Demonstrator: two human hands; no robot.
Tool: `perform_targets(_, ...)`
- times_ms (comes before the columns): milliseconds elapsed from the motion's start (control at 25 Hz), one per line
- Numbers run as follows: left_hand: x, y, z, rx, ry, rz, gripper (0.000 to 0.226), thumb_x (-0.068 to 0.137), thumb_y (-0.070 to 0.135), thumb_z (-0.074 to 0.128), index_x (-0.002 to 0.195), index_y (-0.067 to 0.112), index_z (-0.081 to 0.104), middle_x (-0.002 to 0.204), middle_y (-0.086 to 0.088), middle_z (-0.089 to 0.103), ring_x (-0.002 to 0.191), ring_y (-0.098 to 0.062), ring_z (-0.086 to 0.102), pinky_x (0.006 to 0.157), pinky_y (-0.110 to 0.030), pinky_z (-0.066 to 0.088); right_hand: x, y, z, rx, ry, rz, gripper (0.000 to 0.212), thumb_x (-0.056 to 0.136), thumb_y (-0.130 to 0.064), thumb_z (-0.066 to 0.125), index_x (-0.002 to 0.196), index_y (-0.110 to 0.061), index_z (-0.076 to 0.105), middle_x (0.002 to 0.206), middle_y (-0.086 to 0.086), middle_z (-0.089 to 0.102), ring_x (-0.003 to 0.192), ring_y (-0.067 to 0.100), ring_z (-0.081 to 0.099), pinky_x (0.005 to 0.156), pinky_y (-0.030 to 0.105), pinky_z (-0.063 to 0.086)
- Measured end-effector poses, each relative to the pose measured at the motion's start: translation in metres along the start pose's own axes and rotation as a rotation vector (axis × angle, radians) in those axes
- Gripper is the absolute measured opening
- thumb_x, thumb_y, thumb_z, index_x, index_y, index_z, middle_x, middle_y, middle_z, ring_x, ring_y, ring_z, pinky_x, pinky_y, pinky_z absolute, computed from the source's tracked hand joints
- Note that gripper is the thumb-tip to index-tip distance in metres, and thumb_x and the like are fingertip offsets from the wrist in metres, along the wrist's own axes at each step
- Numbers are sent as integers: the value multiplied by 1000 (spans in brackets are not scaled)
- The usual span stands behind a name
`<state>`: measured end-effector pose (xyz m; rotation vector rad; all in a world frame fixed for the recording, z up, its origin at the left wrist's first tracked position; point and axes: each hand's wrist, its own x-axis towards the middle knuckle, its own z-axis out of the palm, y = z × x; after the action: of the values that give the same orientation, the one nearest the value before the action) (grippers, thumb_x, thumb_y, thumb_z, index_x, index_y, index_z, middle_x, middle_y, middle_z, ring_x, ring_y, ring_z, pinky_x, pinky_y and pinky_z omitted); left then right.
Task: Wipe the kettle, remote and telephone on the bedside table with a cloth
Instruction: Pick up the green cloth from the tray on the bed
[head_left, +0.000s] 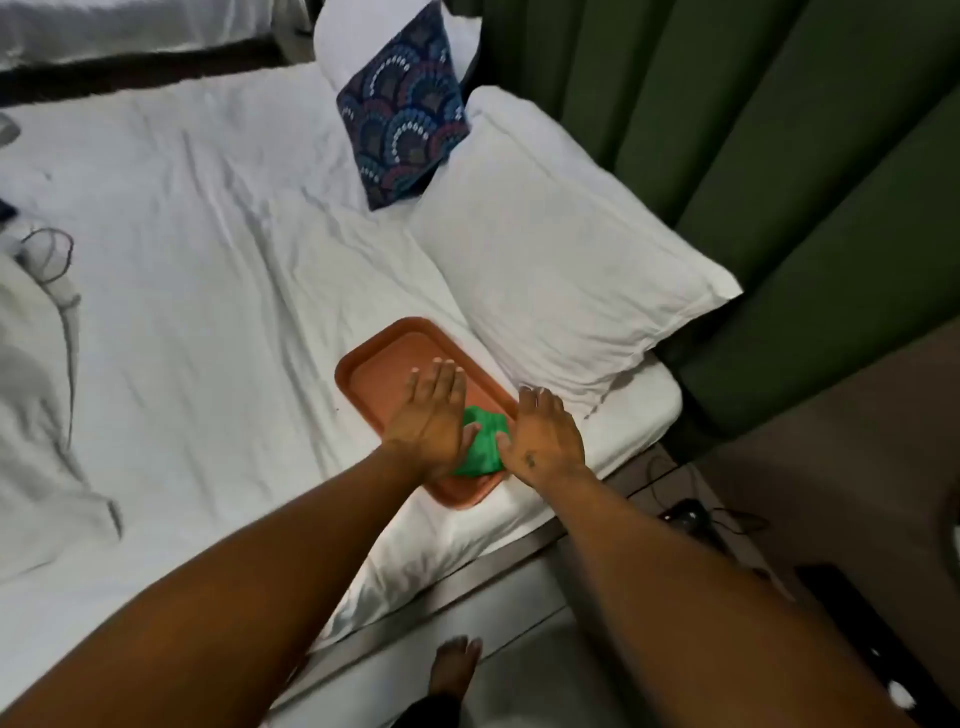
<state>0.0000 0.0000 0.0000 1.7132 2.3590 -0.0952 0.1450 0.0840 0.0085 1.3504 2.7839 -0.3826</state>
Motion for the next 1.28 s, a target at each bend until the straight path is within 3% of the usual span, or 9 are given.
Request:
perform_targets(120, 10, -7, 43, -141, -143, -92, 79, 101, 53, 32, 160, 5, 9, 170, -17, 11, 158, -34, 8, 128, -49, 8, 19, -1, 38, 193, -160, 109, 59, 83, -33, 61, 131, -8, 36, 131, 16, 44, 122, 33, 45, 97, 43, 44)
perform_targets(240, 25, -7, 82, -370, -190, -162, 68, 99, 40, 48, 156, 8, 27, 163, -20, 27, 147, -38, 34, 121, -45, 27, 43, 7, 77, 364, -254, 194, 56, 82, -17, 61, 131, -4, 37, 131, 18, 45, 118, 35, 50, 97, 43, 47)
perform_targets(440, 58, -3, 132, -980, -165, -698, 45, 89, 22, 60, 131, 8, 54, 126, -19, 63, 109, -35, 65, 92, -37, 54, 76, 16, 131, 517, -257, 409, 65, 77, -15, 72, 132, -3, 38, 131, 16, 51, 119, 32, 52, 101, 34, 44)
perform_targets(640, 68, 0, 149, -1458, -239, -948, 40, 86, 8, 73, 122, 1, 58, 108, -17, 70, 93, -33, 72, 82, -48, 64, 87, 26, 151, 790, -237, 501, 50, 72, -13, 76, 119, -6, 57, 118, 11, 66, 110, 27, 62, 83, 22, 45)
perform_targets(800, 70, 21, 126, -1770, -277, -856, 33, 83, -12, 68, 115, -3, 65, 106, -20, 75, 80, -31, 79, 61, -37, 65, 63, 59, 135, 995, -195, 646, 46, 70, -21, 76, 112, -13, 60, 110, 7, 68, 99, 25, 64, 90, 35, 53)
perform_targets(880, 70, 43, 115, -1809, -351, -751, 31, 82, -10, 70, 112, -7, 68, 106, -25, 76, 87, -37, 79, 71, -43, 65, 38, 84, 125, 1076, -132, 684, 36, 72, -21, 77, 103, -14, 62, 101, 5, 69, 88, 20, 65, 77, 30, 54)
perform_targets(1000, 67, 97, 105, -1679, -485, -573, 33, 82, -5, 72, 115, -8, 69, 111, -24, 76, 101, -40, 75, 91, -49, 60, -18, 131, 111, 1189, -28, 779, 36, 76, -15, 75, 109, -9, 62, 99, 5, 68, 84, 20, 65, 66, 23, 51)
perform_targets(1160, 47, 200, 109, -1549, -651, -394, 35, 72, -3, 75, 107, -4, 73, 106, -23, 78, 96, -38, 76, 80, -41, 63, -107, 201, 100, 1329, 45, 907, 33, 81, -8, 71, 112, -8, 61, 109, 13, 69, 96, 28, 67, 70, 29, 56)
perform_targets(1280, 22, 291, 126, -1520, -696, -373, 48, 57, 6, 64, 104, 6, 76, 101, -17, 78, 87, -31, 75, 77, -39, 63, -185, 251, 94, 1231, 162, 973, 34, 77, -7, 74, 110, -6, 64, 109, 11, 69, 100, 28, 66, 80, 28, 51)
